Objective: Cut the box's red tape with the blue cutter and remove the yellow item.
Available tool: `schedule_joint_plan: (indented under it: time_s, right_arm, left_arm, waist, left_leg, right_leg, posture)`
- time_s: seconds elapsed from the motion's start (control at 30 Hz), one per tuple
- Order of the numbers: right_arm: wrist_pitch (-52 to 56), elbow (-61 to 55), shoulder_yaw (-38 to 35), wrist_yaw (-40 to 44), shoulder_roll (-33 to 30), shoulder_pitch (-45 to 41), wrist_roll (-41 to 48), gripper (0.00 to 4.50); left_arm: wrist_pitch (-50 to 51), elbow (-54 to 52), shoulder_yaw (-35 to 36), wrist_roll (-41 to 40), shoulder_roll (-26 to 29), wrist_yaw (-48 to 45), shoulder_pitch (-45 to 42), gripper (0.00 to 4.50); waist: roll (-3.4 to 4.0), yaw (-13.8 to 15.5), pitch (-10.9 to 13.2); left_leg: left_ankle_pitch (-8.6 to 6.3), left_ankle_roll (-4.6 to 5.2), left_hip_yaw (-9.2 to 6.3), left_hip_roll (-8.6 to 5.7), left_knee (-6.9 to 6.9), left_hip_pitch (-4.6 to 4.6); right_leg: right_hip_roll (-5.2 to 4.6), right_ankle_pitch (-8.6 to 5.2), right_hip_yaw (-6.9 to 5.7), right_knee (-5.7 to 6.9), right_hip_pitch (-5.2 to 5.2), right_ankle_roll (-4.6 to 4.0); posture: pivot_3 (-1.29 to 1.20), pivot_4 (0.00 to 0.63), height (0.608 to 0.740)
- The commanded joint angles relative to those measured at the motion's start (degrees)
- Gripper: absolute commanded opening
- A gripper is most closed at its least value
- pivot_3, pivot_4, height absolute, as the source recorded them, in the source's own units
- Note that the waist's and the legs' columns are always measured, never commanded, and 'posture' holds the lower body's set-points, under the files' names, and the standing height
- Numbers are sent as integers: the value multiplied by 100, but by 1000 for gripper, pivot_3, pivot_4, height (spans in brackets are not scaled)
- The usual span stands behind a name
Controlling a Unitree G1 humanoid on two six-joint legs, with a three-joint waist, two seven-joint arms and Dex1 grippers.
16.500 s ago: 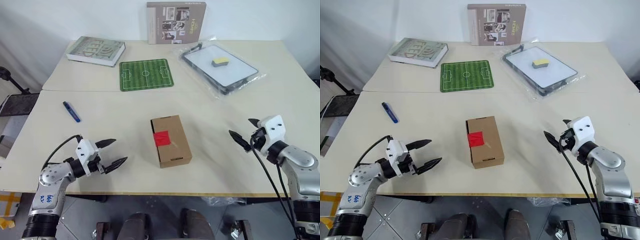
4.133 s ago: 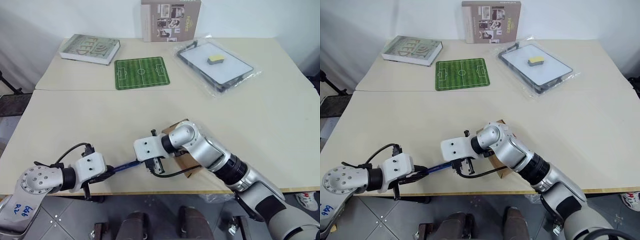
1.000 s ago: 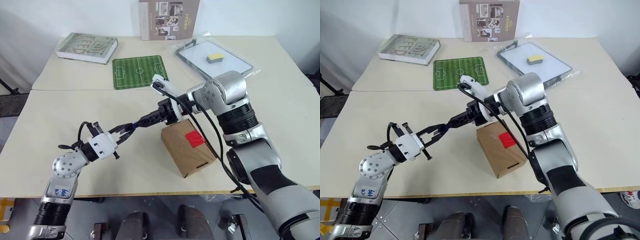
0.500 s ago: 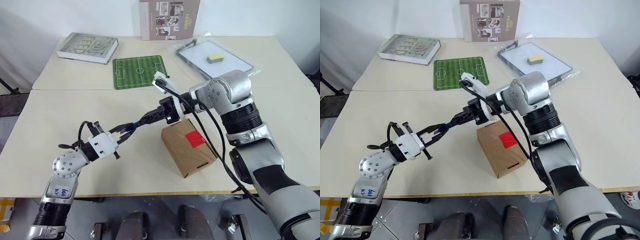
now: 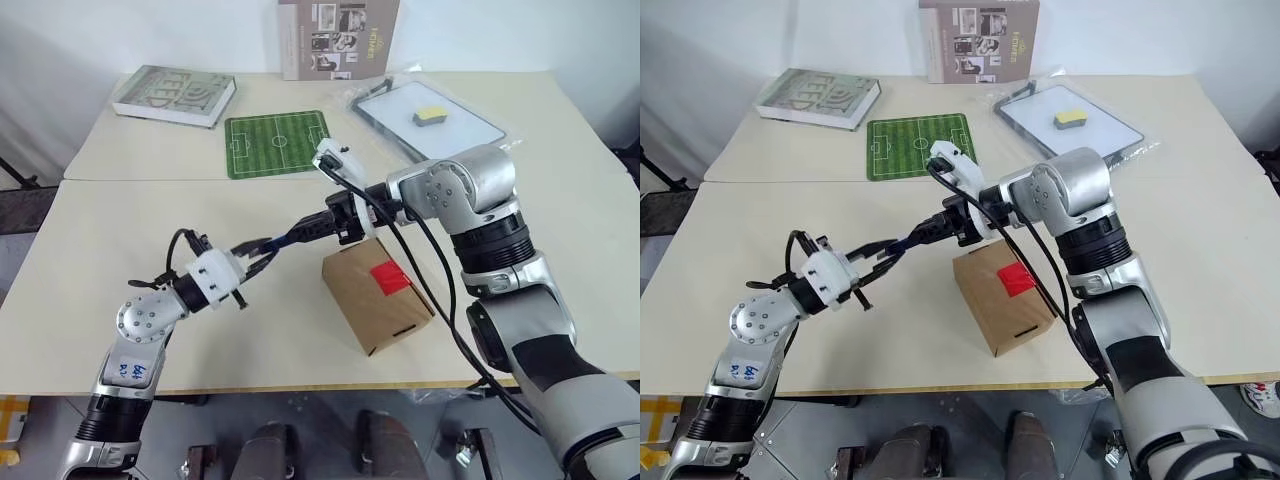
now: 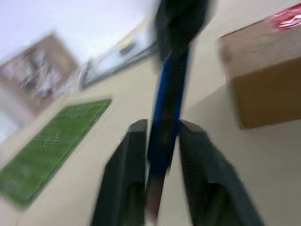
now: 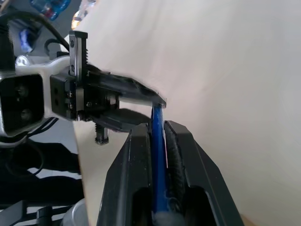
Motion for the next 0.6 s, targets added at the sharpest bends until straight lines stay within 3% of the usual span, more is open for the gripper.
schedule_joint_plan:
  time_s: [0.03,0.27,0.4,0.6]
  right_arm:
    - [-92,-259,-320,-83,-126,-37,92,141]
    - [-102,-233,-514,-241,-185,-33,99,141]
    - [-78,-302,-638,-310,-270,-41,110,141]
    - [-51,-468,-852,-403,-511,-13,145,141]
  left_arm:
    - [539,-96,521,-385,165,138,-90,2314]
    - [914,-146,679,-635,219,31,-264,4488]
    - [1219,-353,717,-878,236,-62,-162,4488]
    - [2656,-1369,644,-2000,413,-677,398,4488]
  waist:
    - [0,-3,0]
    - [0,7,0]
    - [0,8,0]
    - [0,6,0]
  left_leg:
    - [0,0,-1,1,0,1]
    - [0,0,-1,0,0,0]
    - [0,0,-1,-1,0,0]
    - [0,0,-2,1,-2,-1]
  right_leg:
    - [0,0,-2,0,0,0]
    - [-1,0,-1,0,1,0]
    - [-1,0,-3,0,1,0]
    - [-1,0,-1,-1,1,0]
  posture:
    - [0,150,740]
    - [0,150,740]
    - [0,150,740]
    - [0,150,740]
